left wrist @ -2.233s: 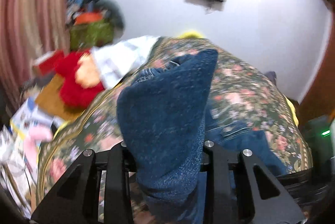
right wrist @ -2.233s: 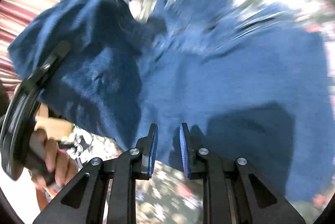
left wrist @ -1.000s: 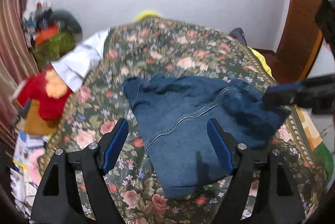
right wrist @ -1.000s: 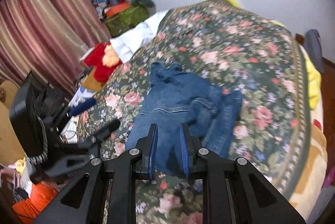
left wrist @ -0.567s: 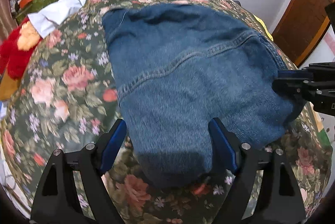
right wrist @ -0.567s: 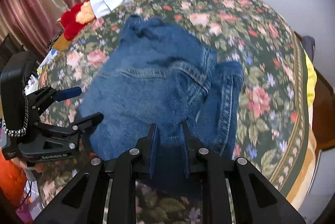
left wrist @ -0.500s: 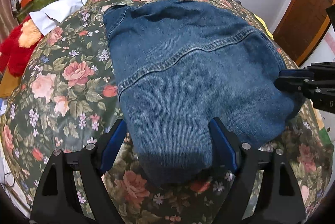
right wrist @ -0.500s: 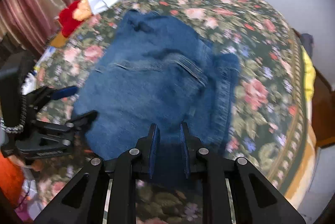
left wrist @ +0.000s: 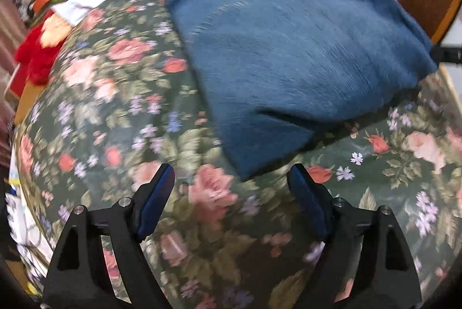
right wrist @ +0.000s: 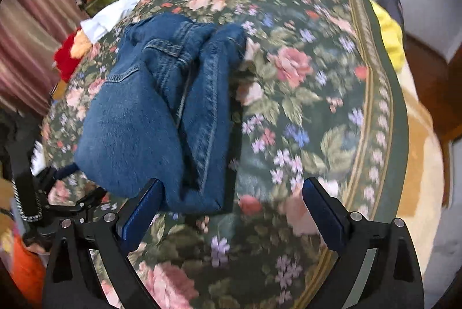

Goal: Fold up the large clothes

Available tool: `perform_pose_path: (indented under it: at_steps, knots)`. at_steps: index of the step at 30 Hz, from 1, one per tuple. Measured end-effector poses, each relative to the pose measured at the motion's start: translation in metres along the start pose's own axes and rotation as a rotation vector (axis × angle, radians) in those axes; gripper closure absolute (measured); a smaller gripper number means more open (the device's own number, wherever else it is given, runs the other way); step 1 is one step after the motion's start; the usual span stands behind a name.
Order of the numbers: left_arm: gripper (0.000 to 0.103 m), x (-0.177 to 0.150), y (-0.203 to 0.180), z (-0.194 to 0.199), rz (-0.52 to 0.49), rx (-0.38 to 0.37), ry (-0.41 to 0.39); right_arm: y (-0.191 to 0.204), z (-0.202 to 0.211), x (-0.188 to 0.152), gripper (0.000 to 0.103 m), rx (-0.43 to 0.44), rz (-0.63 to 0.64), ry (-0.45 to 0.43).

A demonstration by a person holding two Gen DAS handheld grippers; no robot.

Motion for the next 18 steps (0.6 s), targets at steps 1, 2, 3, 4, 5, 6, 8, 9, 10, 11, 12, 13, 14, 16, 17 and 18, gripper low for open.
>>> perform_pose_path:
  at_steps: [1,2,3,4,5,6,8,9,10,11,12,13,14,16,17,18]
  knots:
    - [0.02,0.003,0.008,0.01,0.023,0.0,-0.025,-0.003,0.003,0.0,0.007,0.012,-0.016,0.002]
    - [0.02,0.009,0.017,0.021,0.046,0.003,-0.055,-0.005,0.007,0.001,0.007,0.023,-0.029,-0.001]
    - [0.02,0.013,0.024,0.031,0.065,0.004,-0.081,-0.006,0.012,0.004,0.007,0.035,-0.04,-0.007]
    - [0.02,0.02,0.033,0.041,0.088,0.001,-0.108,-0.006,0.016,0.006,0.007,0.042,-0.046,-0.013]
    - [0.02,0.028,0.04,0.05,0.112,-0.008,-0.135,-0.004,0.02,0.01,0.007,0.049,-0.052,-0.02]
    - [0.02,0.034,0.045,0.057,0.129,-0.017,-0.154,-0.003,0.026,0.017,0.007,0.06,-0.061,-0.032]
    - [0.018,0.052,0.055,0.065,0.159,-0.048,-0.178,0.005,0.033,0.03,0.006,0.091,-0.071,-0.049]
    - [0.018,0.061,0.058,0.066,0.172,-0.069,-0.186,0.009,0.036,0.036,0.005,0.114,-0.075,-0.055]
    - [0.017,0.069,0.06,0.065,0.182,-0.088,-0.189,0.013,0.037,0.041,0.004,0.134,-0.077,-0.058]
    - [0.017,0.074,0.061,0.063,0.19,-0.111,-0.189,0.017,0.037,0.046,0.002,0.152,-0.079,-0.058]
    - [0.017,0.082,0.06,0.056,0.199,-0.156,-0.184,0.024,0.035,0.053,0.001,0.177,-0.079,-0.052]
    - [0.017,0.088,0.059,0.052,0.207,-0.182,-0.177,0.029,0.032,0.057,0.001,0.19,-0.078,-0.044]
    - [0.017,0.093,0.058,0.041,0.23,-0.226,-0.161,0.033,0.028,0.06,0.001,0.201,-0.073,-0.032]
    - [0.017,0.101,0.057,0.019,0.27,-0.308,-0.122,0.043,0.012,0.066,0.001,0.224,-0.058,0.013]
    - [0.017,0.102,0.056,0.011,0.29,-0.339,-0.103,0.046,0.004,0.068,0.001,0.231,-0.054,0.035]
    - [0.017,0.104,0.054,-0.001,0.31,-0.373,-0.076,0.05,-0.009,0.07,0.001,0.236,-0.052,0.071]
Point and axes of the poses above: each gripper's, at about its wrist camera, not at the fingertips, and z roughly against the way its jaws point, y to its left, x to its top, the point moved 9 cm from there along -z, roughly the way its jaws point, and after that the axes turned 9 degrees about -x, right-handed, at the moved point
